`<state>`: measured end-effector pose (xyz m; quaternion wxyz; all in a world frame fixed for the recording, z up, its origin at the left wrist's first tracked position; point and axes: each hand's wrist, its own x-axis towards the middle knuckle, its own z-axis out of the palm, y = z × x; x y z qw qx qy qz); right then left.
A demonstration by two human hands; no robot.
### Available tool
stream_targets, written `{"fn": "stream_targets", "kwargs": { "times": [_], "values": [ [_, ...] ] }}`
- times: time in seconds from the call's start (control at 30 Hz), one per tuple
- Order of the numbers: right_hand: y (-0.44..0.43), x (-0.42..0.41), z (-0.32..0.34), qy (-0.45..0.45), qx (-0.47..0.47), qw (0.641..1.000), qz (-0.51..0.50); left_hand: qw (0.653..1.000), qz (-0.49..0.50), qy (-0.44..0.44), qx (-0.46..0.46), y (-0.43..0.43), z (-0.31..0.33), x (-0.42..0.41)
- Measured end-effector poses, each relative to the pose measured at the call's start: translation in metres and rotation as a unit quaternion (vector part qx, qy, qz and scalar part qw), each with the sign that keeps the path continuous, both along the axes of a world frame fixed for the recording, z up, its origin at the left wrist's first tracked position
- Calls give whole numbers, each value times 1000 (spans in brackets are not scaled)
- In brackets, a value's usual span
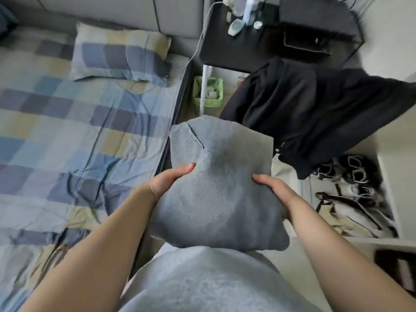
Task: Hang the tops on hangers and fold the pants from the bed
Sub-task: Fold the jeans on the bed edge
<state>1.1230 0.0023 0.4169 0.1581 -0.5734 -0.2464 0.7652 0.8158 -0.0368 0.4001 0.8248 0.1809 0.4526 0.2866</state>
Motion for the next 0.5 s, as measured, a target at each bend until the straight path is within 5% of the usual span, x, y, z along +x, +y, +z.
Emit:
{"fn": "stream_targets", "kwargs": {
  "times": [0.17,0.5],
  "values": [
    [15,127,26,-43,70,992,-92,991,-59,118,9,55,21,123],
    [-18,296,32,-111,127,913,-371,923,-144,273,231,154,55,337]
  ]
}}
